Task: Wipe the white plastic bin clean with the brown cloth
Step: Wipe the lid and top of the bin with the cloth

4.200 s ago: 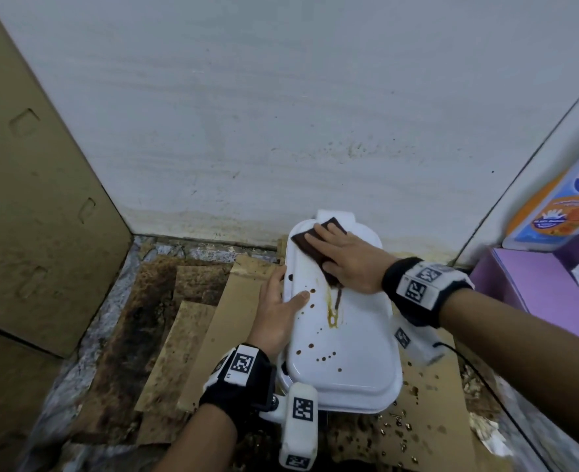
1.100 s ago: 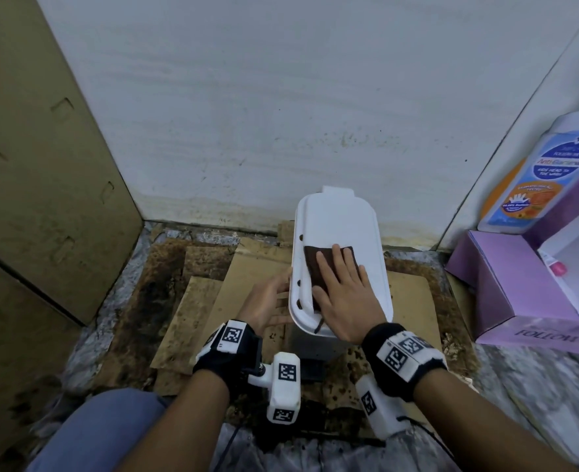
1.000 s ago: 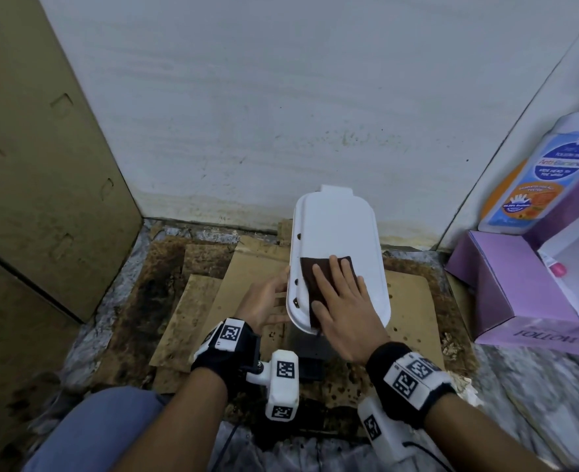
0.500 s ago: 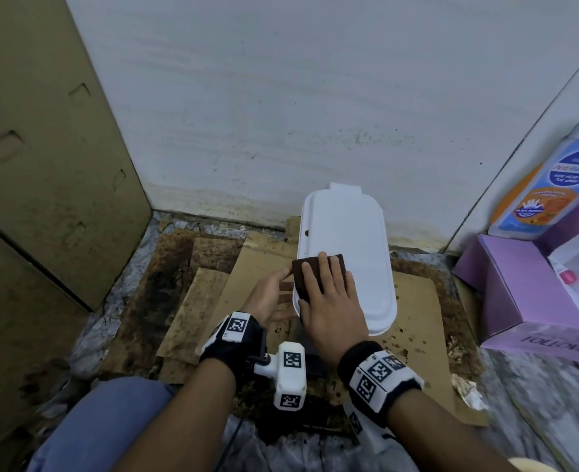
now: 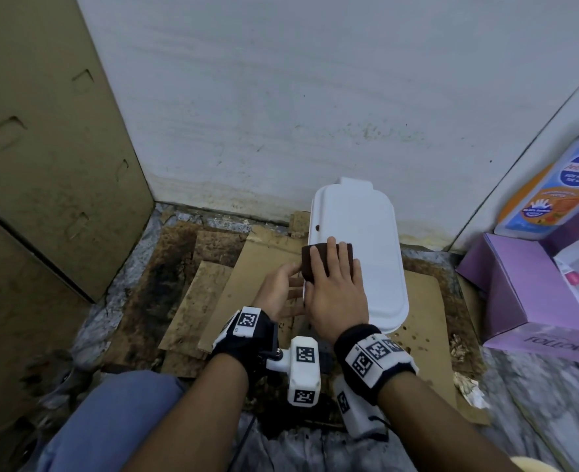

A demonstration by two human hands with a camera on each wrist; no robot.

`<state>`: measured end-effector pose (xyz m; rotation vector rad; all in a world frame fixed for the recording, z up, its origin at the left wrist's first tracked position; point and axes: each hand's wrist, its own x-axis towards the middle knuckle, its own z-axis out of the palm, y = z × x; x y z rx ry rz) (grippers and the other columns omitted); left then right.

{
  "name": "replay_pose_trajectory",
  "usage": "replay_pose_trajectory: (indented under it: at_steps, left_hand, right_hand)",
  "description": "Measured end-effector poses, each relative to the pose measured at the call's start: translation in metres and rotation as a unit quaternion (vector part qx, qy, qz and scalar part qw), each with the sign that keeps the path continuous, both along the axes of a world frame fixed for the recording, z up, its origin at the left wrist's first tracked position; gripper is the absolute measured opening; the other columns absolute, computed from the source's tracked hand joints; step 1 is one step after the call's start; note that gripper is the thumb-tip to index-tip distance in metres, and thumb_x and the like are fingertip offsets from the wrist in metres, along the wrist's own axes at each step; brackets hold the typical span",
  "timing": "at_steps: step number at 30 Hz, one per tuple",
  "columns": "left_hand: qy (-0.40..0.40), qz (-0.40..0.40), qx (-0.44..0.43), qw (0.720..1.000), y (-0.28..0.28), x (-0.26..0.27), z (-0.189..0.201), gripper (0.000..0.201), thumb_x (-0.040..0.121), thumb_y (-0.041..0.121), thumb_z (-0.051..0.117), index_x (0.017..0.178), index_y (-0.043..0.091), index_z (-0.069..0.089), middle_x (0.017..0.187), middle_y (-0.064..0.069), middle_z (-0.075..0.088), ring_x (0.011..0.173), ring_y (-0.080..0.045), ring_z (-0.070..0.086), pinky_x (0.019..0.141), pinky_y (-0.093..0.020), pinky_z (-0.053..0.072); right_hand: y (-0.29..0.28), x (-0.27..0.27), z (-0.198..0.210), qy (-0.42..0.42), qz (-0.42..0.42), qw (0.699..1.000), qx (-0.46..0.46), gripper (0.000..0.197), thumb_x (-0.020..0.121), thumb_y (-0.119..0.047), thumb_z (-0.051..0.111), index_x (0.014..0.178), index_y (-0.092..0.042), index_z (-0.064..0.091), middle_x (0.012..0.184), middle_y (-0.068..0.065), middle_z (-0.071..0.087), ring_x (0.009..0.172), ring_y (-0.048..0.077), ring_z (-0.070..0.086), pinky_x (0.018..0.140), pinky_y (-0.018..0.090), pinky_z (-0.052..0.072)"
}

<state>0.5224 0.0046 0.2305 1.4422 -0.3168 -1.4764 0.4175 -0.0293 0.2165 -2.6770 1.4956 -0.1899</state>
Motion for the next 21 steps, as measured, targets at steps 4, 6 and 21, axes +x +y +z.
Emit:
replay_pose_trajectory:
  at_steps: [4,6,21]
  left_hand:
    - [-0.001,-0.001,0.003,1.000,0.000,0.001,-0.001,0.035,0.105,0.031,0.034,0.101,0.027,0.068,0.104,-0.007,0.064,0.088,-0.019,0.060,0.069,-0.032,0.052]
    - [0.003,0.002,0.005,1.000,0.000,0.002,0.000,0.035,0.106,0.033,0.033,0.111,0.025,0.067,0.107,-0.006,0.064,0.088,-0.019,0.060,0.068,-0.032,0.050]
    - [0.024,0.009,0.018,1.000,0.001,0.000,0.007,0.046,0.106,0.033,0.028,0.124,0.015,0.066,0.100,-0.004,0.065,0.086,-0.021,0.060,0.085,-0.038,0.053]
  right_hand:
    - [-0.009,0.014,0.005,0.003,-0.021,1.000,0.017,0.063,0.097,-0.028,0.036,0.153,-0.020,0.009,0.161,0.012,-0.008,0.149,0.029,-0.009,0.119,0.047,-0.002]
    - [-0.005,0.012,0.006,0.004,-0.024,0.999,0.025,0.064,0.096,-0.029,0.035,0.153,-0.020,0.008,0.161,0.012,-0.009,0.149,0.029,-0.009,0.119,0.048,-0.001]
    - [-0.034,0.014,0.019,0.013,-0.021,0.998,0.051,0.066,0.094,-0.028,0.040,0.152,-0.018,0.011,0.161,0.012,-0.005,0.149,0.029,-0.006,0.119,0.048,0.001]
